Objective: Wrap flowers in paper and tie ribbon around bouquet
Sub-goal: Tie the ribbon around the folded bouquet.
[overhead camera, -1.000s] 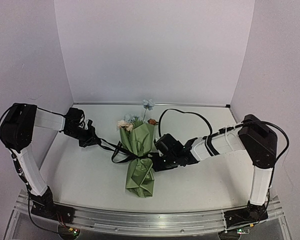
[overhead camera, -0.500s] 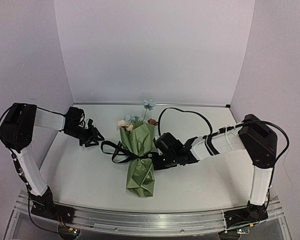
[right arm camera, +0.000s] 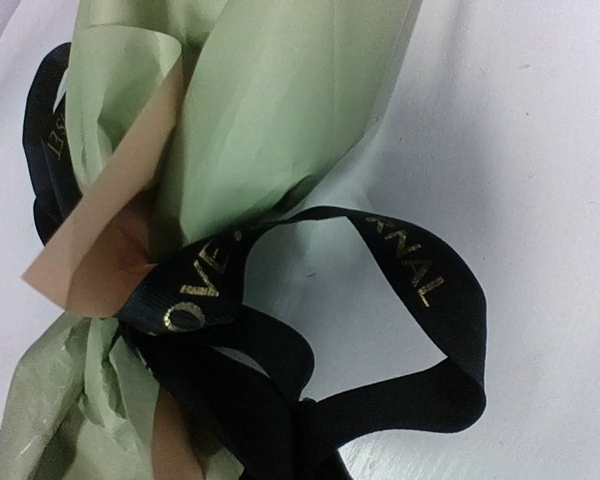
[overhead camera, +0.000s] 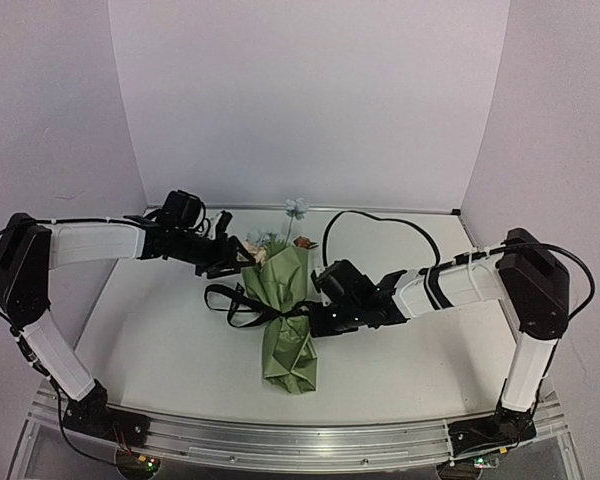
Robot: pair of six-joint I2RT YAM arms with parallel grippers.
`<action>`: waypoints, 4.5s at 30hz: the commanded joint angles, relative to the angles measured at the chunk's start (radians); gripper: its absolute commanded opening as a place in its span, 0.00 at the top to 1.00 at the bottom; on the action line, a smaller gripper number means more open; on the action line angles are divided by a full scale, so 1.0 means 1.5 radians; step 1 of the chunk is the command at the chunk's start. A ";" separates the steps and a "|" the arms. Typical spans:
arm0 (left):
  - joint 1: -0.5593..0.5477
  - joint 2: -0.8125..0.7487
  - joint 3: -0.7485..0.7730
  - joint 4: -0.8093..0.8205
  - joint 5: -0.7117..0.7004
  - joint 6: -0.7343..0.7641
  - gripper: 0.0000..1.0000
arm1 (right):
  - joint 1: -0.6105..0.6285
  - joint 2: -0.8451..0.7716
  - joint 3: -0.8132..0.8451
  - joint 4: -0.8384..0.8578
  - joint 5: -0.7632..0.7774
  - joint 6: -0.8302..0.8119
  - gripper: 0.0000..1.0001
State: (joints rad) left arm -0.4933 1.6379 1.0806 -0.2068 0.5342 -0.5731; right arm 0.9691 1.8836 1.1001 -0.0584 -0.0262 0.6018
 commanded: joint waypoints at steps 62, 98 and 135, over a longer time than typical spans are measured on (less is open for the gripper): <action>-0.215 0.118 0.038 0.151 -0.014 -0.091 0.63 | 0.023 -0.070 -0.039 -0.060 0.001 0.072 1.00; -0.155 0.212 0.101 -0.014 -0.066 -0.055 0.68 | 0.024 -0.123 -0.102 -0.113 0.047 0.053 1.00; -0.289 0.175 0.216 -0.243 -0.257 0.052 0.61 | 0.050 -0.083 -0.045 -0.086 0.030 0.084 1.00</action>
State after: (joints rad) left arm -0.9259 1.8736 1.3404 -0.5356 0.1830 -0.5385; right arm 1.0424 1.7519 1.0027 -0.1997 0.0090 0.7265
